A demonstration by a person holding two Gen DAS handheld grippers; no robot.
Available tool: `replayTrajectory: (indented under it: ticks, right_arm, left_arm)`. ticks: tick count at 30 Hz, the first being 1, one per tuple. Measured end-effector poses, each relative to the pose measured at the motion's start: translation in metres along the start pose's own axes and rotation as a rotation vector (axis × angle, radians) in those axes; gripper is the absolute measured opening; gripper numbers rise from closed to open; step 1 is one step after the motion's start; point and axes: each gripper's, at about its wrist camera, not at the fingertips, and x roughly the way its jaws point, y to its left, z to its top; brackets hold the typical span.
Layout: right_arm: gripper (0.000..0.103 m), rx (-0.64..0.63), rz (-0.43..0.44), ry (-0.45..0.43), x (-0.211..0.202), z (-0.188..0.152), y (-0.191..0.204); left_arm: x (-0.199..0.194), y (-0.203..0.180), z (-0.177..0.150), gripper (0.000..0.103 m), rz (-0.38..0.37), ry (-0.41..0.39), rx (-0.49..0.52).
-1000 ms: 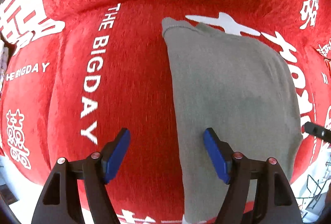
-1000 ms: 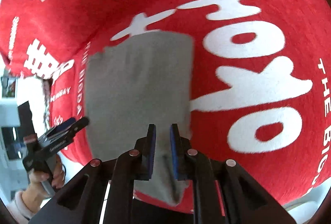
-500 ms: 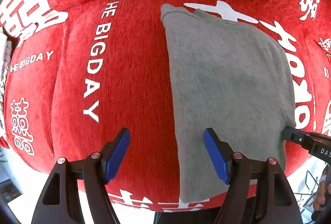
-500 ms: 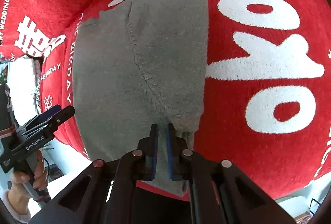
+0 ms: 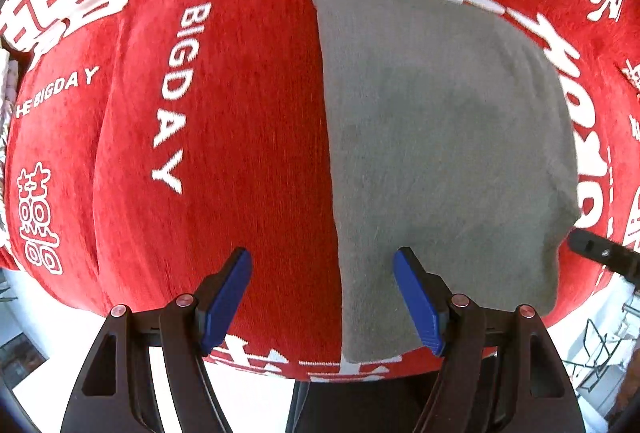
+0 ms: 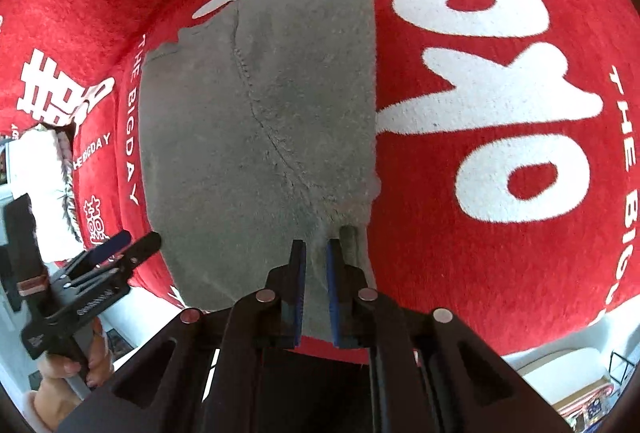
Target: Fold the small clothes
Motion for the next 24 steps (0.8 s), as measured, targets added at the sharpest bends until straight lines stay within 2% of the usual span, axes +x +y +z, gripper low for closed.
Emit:
replayTrajectory:
  ticks: [9,13,17,21,24]
  right_arm:
    - [0.011,0.02,-0.015,-0.038,-0.003,0.009,0.004]
    - [0.011,-0.017,-0.063,0.0,0.023,0.018,0.008]
    - [0.011,-0.073,-0.088,-0.003,0.024,0.016,0.014]
    - [0.011,-0.044,-0.083,0.016,0.02,0.011,0.004]
    - [0.017,-0.002,-0.049,0.011,0.016,0.007,-0.008]
  left_arm:
    - [0.017,0.001,-0.003,0.075,-0.005,0.054,-0.023]
    - [0.028,-0.003,-0.004,0.075,0.008,0.07,-0.021]
    - [0.03,-0.007,-0.006,0.075,0.019,0.062,-0.011]
    - [0.029,-0.005,-0.005,0.075,0.0,0.066,-0.032]
    - [0.028,-0.003,-0.007,0.075,0.0,0.063,-0.036]
